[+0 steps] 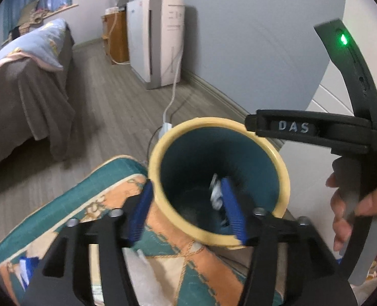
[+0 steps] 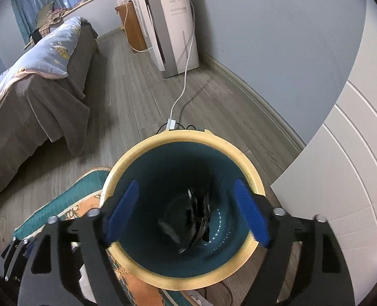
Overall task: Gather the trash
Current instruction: 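Carry the black bag over the teal bin and open the right gripper, then grasp the blue wipes pack with left gripper while right grasps clear plastic bag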
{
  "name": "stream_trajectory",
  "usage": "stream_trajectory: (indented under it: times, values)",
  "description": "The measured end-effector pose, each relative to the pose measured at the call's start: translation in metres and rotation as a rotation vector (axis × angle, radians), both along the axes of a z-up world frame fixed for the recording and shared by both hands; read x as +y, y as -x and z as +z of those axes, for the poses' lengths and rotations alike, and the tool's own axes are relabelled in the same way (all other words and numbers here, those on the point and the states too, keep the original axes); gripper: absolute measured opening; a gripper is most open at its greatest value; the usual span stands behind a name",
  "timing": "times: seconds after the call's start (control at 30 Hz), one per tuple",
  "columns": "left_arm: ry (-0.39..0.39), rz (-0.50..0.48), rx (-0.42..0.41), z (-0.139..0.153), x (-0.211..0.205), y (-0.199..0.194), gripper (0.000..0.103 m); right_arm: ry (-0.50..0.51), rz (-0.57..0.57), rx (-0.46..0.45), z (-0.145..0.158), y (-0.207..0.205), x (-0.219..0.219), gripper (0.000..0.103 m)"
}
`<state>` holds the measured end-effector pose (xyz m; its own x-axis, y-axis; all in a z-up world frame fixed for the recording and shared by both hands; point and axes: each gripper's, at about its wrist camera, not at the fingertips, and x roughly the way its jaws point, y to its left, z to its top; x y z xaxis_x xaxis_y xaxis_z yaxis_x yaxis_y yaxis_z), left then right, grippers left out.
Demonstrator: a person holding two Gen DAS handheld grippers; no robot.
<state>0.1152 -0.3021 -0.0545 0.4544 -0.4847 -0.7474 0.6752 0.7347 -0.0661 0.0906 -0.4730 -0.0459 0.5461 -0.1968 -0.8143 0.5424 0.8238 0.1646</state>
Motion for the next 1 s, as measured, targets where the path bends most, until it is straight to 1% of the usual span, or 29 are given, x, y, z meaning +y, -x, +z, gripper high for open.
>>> stream_trajectory:
  times: [0.07,0.2,0.37,0.57,0.7,0.77,0.87,0.9,1.0]
  values:
    - [0.008,0.036,-0.025,0.006,0.016,0.004,0.094,-0.008,0.002,-0.007,0.002,-0.001,0.003,0.097]
    - [-0.027,0.091,-0.069,0.017,0.048,0.010,0.095,0.023,0.046,-0.011,0.009,-0.008,0.019,0.097]
    - [-0.024,0.178,-0.078,0.033,0.103,0.011,0.096,0.060,0.126,-0.003,0.014,-0.019,0.048,0.097]
    - [-0.078,0.282,-0.104,0.049,0.172,0.017,0.097,0.100,0.215,-0.002,0.018,-0.032,0.081,0.097]
    - [-0.074,0.378,-0.069,0.048,0.216,0.019,0.098,0.104,0.263,-0.012,0.018,-0.037,0.099,0.097]
    - [-0.063,0.447,-0.053,0.047,0.240,0.017,0.098,0.113,0.277,-0.002,0.017,-0.040,0.110,0.097]
    - [-0.048,0.533,-0.060,0.043,0.265,0.013,0.098,0.129,0.297,0.014,0.015,-0.045,0.127,0.097]
    - [-0.059,0.561,-0.068,0.041,0.271,0.009,0.098,0.128,0.318,0.011,0.014,-0.046,0.134,0.097]
    - [-0.111,0.601,-0.085,0.037,0.281,-0.001,0.098,0.141,0.378,-0.010,0.014,-0.049,0.153,0.097]
